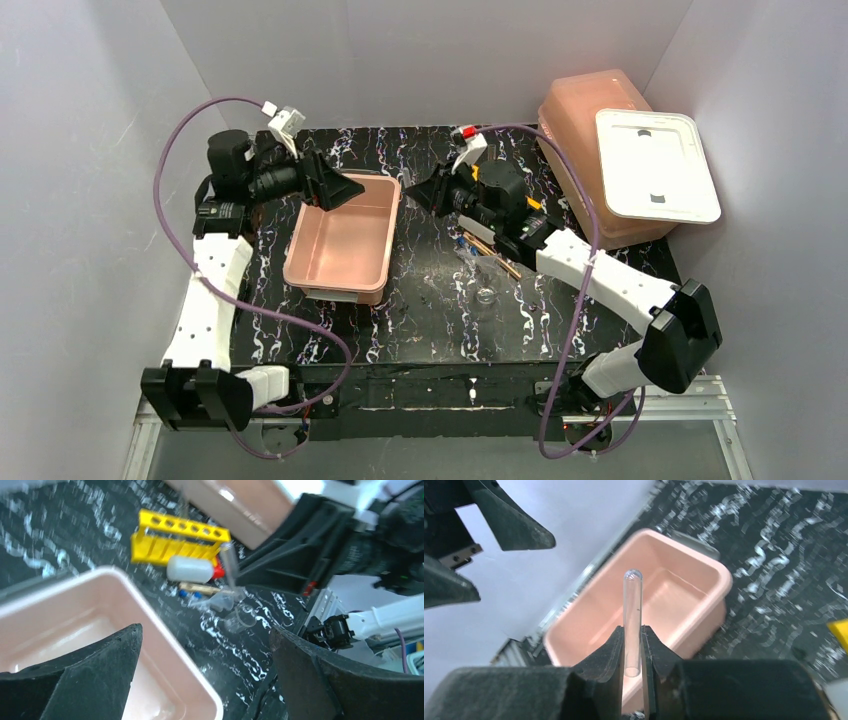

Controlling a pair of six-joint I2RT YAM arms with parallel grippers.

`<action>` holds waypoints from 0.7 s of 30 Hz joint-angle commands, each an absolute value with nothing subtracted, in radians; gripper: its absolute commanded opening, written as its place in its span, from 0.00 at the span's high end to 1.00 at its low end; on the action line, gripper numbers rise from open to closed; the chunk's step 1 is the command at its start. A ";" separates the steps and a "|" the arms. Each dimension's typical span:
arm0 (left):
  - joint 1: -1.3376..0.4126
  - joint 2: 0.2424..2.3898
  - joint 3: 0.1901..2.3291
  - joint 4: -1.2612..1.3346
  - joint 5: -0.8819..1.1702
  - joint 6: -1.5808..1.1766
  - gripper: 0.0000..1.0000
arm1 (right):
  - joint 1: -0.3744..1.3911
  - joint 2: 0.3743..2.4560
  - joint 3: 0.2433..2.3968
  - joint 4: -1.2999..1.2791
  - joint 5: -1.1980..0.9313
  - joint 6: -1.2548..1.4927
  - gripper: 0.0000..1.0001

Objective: Organize the chemistry lab equipment

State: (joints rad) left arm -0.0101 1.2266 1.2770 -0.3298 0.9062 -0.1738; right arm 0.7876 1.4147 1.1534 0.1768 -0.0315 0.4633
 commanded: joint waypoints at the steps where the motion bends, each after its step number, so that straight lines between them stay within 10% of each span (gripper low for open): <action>1: -0.033 1.162 1.277 -0.108 1.079 -0.270 0.02 | 0.823 1.395 1.223 0.422 -0.077 0.559 0.95; 21: -0.089 1.014 1.060 0.302 1.086 -0.530 0.02 | 0.881 1.324 1.210 0.516 -0.109 0.549 0.95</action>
